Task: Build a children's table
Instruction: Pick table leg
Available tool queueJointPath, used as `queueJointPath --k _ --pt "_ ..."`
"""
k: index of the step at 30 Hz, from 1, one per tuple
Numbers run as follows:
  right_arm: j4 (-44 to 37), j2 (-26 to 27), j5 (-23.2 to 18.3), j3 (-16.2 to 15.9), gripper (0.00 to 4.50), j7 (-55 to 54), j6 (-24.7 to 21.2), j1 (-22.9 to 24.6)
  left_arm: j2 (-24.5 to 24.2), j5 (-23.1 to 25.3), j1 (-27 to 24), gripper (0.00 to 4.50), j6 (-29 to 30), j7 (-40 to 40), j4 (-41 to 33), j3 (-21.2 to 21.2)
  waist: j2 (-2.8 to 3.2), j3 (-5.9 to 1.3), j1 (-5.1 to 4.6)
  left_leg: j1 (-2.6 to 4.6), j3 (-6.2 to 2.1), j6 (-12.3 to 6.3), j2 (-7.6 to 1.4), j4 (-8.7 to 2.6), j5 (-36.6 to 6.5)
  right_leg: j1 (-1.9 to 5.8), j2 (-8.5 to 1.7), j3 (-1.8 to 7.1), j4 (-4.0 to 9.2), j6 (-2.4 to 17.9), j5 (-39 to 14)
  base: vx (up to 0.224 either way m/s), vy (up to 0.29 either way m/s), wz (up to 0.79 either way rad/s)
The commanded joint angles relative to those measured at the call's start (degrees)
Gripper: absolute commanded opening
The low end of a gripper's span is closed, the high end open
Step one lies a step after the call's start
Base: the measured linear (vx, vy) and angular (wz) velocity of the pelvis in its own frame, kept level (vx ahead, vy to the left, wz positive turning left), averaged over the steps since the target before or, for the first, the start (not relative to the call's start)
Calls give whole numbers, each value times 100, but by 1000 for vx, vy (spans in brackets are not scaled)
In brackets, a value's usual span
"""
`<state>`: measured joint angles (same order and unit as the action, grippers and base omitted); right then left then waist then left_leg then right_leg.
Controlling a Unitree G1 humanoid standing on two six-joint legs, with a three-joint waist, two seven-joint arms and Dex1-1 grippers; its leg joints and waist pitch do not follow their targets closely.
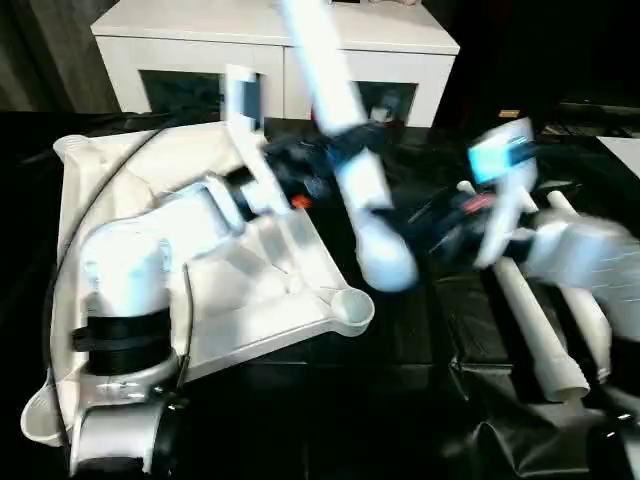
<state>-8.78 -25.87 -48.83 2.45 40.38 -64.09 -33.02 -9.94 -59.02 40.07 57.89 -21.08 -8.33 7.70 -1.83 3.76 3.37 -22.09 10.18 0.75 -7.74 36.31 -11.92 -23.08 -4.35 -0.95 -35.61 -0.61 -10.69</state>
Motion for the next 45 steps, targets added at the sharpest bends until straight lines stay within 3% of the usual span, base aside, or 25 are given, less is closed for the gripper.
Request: queueJointPath --k 1,3,19,25,27,29,30,32,35,38,42,45 --pt "79 -26 155 -95 450 20 107 -77 -38 82 29 190 -125 -100 -121 -29 -4 -386 -10 135 -157 347 -432 -500 -708 242 -348 201 399 1117 -1106 0 0 0" --pt "145 -33 231 -206 424 42 130 -98 -41 114 28 190 -165 -131 -119 -40 -38 -385 -19 123 -154 361 -429 -503 -731 252 -350 200 402 1139 -1140 0 0 0" --pt "122 -235 549 -563 292 287 318 -55 -165 327 -51 190 -377 -394 -100 -168 -8 -388 -17 136 -154 310 -436 -497 -714 251 -349 201 384 1217 -1036 0 0 0" --pt "151 -75 986 -707 264 -39 728 -30 -248 567 -101 190 -472 -423 -106 -307 -13 -389 -24 132 -154 315 -439 -500 -722 250 -356 202 383 1213 -1039 0 0 0" --pt "181 110 1291 -735 264 -461 969 -33 -293 868 -151 190 -550 -216 -78 -423 -8 -389 -36 128 -157 329 -447 -508 -688 238 -356 203 379 1207 -990 0 0 0" --pt "182 230 1718 -942 262 -847 1247 -8 -209 1304 -121 246 -722 331 141 -436 -14 -388 -54 129 -156 385 -446 -508 -696 236 -351 202 378 1169 -998 0 0 0" --pt "182 230 1718 -942 262 -847 1247 -8 -209 1304 -121 260 -722 331 141 -436 -15 -388 -61 123 -161 414 -450 -511 -690 239 -349 203 379 1142 -999 0 0 0" --pt "159 344 2146 -1230 257 -1196 1505 42 -34 1455 -113 262 -879 679 333 -307 -5 -389 -47 159 -139 485 -429 -498 -807 216 -342 215 402 1093 -1107 0 0 0" --pt "225 515 2594 -1471 255 -1649 1733 54 27 1617 -165 294 -1013 768 304 -368 -10 -397 -69 115 -162 514 -430 -518 -763 236 -342 208 389 1020 -1053 0 0 0" --pt "827 1031 3724 -1898 255 -2964 2321 -116 386 2145 -184 313 -1404 1372 470 -481 2 -400 -121 97 -161 549 -430 -511 -687 215 -343 208 381 1049 -846 0 0 0" --pt "1211 1253 4478 -2323 255 -3634 2866 -307 890 2166 -96 346 -1750 2055 816 -63 -22 -408 -159 99 -158 575 -411 -507 -815 247 -328 209 390 1046 -830 0 0 0" --pt "1376 1374 4801 -2409 255 -3940 3069 -352 1063 2155 -50 345 -1869 2252 889 105 -42 -423 -185 93 -168 474 -409 -502 -735 259 -312 202 354 944 -506 0 0 0"
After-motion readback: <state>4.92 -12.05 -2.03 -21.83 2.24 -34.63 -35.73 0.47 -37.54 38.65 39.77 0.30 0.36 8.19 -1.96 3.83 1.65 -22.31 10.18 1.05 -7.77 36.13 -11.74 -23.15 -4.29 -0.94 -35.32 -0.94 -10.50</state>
